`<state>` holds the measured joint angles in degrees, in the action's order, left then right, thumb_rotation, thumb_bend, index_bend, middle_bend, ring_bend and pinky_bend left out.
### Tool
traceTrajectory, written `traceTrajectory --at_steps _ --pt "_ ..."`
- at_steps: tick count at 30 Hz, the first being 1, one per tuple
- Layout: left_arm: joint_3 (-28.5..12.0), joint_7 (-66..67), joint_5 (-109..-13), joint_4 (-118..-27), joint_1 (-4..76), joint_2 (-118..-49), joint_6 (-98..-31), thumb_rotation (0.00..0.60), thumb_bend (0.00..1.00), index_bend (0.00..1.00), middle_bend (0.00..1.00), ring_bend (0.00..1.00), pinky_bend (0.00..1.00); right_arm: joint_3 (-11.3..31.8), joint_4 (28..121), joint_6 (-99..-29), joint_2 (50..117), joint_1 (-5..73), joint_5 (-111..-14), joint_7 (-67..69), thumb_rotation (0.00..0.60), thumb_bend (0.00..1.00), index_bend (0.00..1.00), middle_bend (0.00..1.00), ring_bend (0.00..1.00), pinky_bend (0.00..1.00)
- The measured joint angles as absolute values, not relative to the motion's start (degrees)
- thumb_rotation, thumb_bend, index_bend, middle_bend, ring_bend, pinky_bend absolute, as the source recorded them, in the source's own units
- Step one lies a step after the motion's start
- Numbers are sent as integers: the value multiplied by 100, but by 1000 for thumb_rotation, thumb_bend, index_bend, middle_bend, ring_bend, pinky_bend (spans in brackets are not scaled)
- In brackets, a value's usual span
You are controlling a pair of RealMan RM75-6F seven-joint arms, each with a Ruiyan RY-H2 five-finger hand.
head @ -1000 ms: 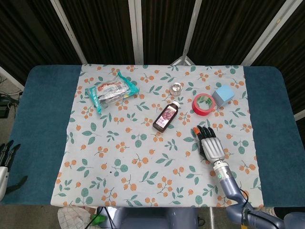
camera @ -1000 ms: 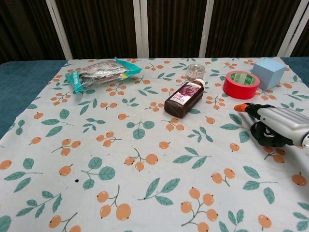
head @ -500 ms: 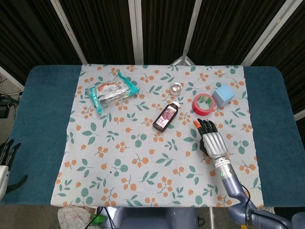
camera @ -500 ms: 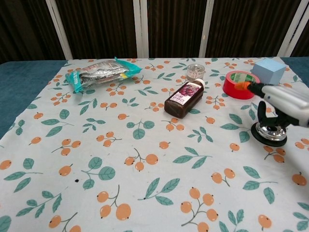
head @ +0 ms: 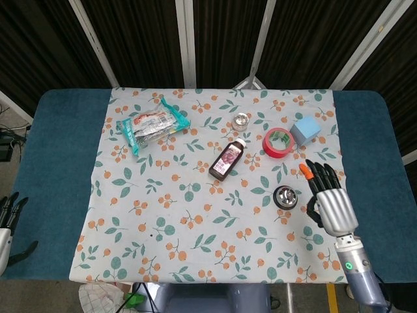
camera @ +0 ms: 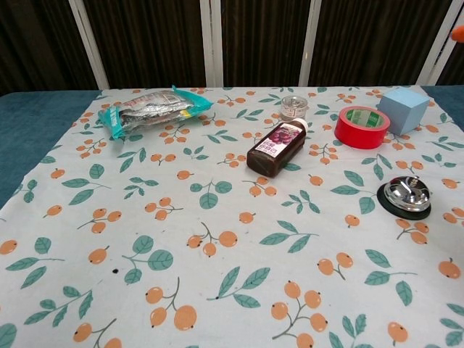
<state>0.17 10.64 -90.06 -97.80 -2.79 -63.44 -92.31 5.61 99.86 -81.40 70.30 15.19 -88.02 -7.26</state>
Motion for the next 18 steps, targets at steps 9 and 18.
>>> traceTrajectory --at_steps 9,18 --pt "43 834 -9090 -9757 -327 -6274 -9343 600 295 97 0 0 90 -174 9809 -8552 6697 841 -9144 -1030 600 964 23 0 0 0" --pt "74 605 -9217 -9651 -384 -6232 -9483 600 295 97 0 0 90 -177 9387 -8606 6755 658 -8944 -901 600 927 23 0 0 0"
